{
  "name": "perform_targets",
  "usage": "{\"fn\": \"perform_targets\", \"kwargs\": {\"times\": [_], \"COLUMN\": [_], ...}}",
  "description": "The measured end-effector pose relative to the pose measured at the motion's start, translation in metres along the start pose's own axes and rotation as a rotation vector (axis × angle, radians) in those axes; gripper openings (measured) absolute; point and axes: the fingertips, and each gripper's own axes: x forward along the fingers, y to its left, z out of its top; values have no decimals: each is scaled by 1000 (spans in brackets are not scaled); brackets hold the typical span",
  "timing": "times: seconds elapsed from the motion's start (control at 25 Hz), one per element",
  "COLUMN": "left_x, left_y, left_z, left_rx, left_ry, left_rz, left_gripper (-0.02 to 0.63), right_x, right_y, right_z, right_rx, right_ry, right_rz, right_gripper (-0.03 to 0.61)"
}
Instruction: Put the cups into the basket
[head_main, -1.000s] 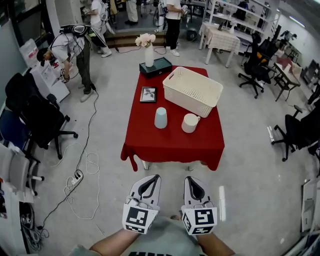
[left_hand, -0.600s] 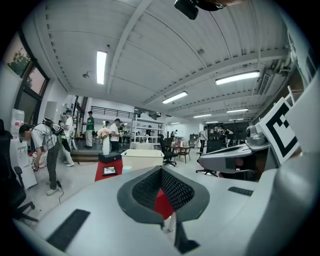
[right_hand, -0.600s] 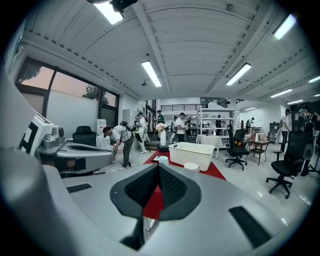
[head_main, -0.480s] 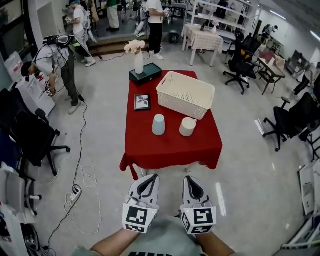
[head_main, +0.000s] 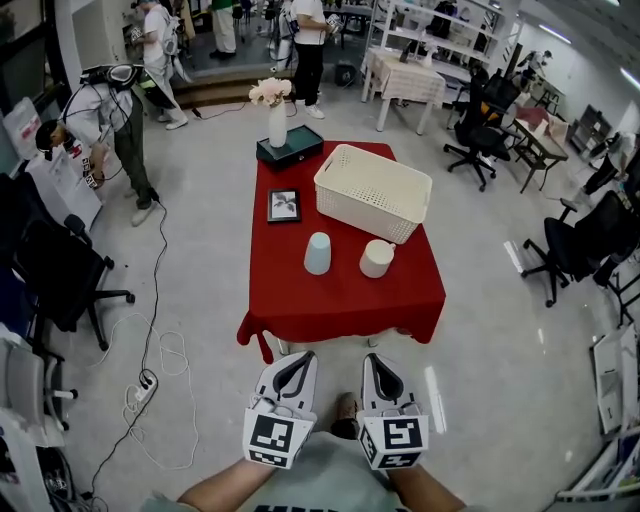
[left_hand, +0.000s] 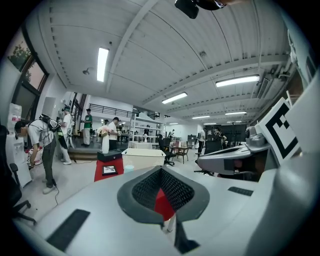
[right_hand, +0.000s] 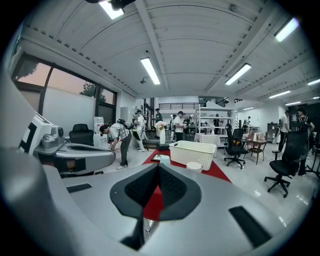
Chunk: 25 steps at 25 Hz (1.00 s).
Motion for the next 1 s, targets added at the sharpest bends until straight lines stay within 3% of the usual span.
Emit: {"fn": "perform_targets", "kwargs": {"times": [1.0], "left_x": [142], "left_y": [0], "left_z": [19], "left_rx": [29], "left_ry": [70], "left_rz": [147], "left_gripper": [3], "right_x": [105], "right_y": [-113], "right_z": [23], "right_rx": [-10], "right_ry": [3], "right_rz": [171], "right_gripper": [12]}}
